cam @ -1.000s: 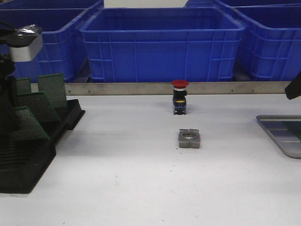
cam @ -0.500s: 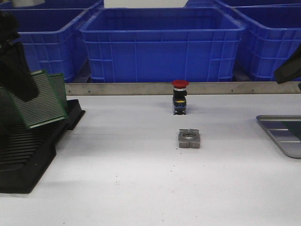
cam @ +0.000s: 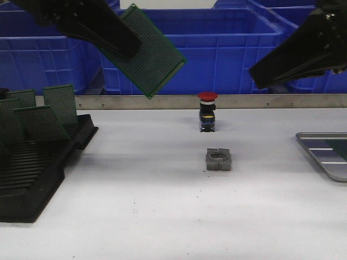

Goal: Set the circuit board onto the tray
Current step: 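Grasp the second board with the right gripper and release the left gripper, then carry the board with the right gripper and lay it beside the first board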

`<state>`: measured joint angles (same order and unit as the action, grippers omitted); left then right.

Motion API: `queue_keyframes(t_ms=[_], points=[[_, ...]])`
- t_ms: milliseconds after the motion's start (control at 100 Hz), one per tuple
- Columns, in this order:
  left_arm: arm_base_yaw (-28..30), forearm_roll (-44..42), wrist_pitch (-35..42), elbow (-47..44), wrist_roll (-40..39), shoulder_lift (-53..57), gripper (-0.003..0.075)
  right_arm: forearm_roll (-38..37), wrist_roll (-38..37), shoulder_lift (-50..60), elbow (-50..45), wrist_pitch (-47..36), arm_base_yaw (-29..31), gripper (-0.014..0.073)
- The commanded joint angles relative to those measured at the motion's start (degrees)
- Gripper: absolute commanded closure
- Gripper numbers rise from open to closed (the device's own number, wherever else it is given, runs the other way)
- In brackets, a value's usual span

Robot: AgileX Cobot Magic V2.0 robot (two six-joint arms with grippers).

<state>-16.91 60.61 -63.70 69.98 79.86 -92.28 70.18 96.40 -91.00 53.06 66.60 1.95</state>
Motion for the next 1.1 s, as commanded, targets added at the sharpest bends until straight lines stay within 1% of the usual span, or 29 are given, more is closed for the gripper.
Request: queue_keyframes(t_ms=[0,120,220,330,370,420,470,520,540,590,610,660,690,770,840,860,910,940,1010,1060,1090], points=[[-3.1,4.7,-0.4,1.9,-0.4,1.9,0.0737,3.5,2.4,2.4,1.5,1.9,-3.1,0.0067],[-6.2,4.7,-0.4,1.9,-0.3,1.6,0.0737,3.5,3.0,2.4,1.5,-0.2,-7.1,0.0067],[-8.2,4.8,-0.4,1.9,-0.3,1.2,0.0737,3.5,3.0,2.4,1.5,-0.4,-10.2,0.0067],[-10.1,4.9,-0.4,1.9,-0.3,0.8,0.0737,3.8,3.0,2.4,1.5,-0.4,-12.4,0.0069],[-10.6,4.9,-0.4,1.9,-0.3,0.8,0.0737,4.3,3.0,2.4,1.5,-0.3,-12.8,0.0085],[-10.8,4.9,-0.4,1.9,-0.3,0.8,0.0737,4.7,3.0,2.4,1.5,0.2,-12.9,0.0135],[-10.8,4.9,-0.4,1.9,-0.3,0.8,0.0737,5.0,3.0,2.4,1.5,0.7,-12.9,0.0217],[-10.8,4.9,-0.4,1.9,-0.3,0.8,0.0737,5.1,3.0,2.4,1.5,1.2,-12.9,0.0337],[-10.8,4.9,-0.4,1.9,-0.3,0.8,0.0737,5.1,3.0,2.4,1.5,1.5,-12.9,0.037],[-10.8,4.9,-0.4,1.9,-0.3,0.8,0.0737,5.1,3.0,2.4,1.5,2.0,-12.9,0.0497],[-10.8,4.9,-0.4,1.9,-0.3,0.8,0.0737,5.1,3.0,2.4,1.5,2.1,-12.9,0.0527],[-10.8,4.9,-0.4,1.9,-0.2,0.8,0.0737,5.1,3.0,2.4,1.5,2.3,-12.9,0.0636],[-10.8,4.9,-0.4,1.9,-0.2,0.8,0.0736,5.1,3.0,2.4,1.5,2.4,-12.9,0.0667],[-10.8,4.9,-0.4,1.9,-0.2,0.8,0.0717,5.1,3.0,2.4,1.5,2.4,-12.9,0.0658],[-10.8,4.9,-0.4,2.3,-0.2,0.8,0.0642,5.1,3.0,2.4,1.5,2.4,-12.9,0.0661],[-10.8,4.9,-0.4,2.3,-0.2,0.8,0.0598,5.1,3.0,2.4,1.5,2.4,-12.9,0.0661],[-10.8,4.9,-0.4,2.4,-0.2,0.8,0.052,5.1,2.8,2.4,1.5,2.5,-12.9,0.0661],[-10.8,4.9,-0.4,2.4,-0.2,0.8,0.0449,5.1,2.3,2.4,1.5,2.5,-12.9,0.0661],[-10.8,4.9,0.3,2.4,-0.2,0.8,0.032,4.6,-0.1,2.4,1.5,2.4,-12.8,0.0661],[-10.8,4.9,2.1,2.7,-0.2,0.8,0.0261,3.4,-2.8,2.4,1.5,2.4,-12.6,0.0661],[-10.6,4.6,3.0,3.2,-0.2,0.8,0.0245,2.4,-5.7,2.4,1.5,2.4,-12.3,0.0661]])
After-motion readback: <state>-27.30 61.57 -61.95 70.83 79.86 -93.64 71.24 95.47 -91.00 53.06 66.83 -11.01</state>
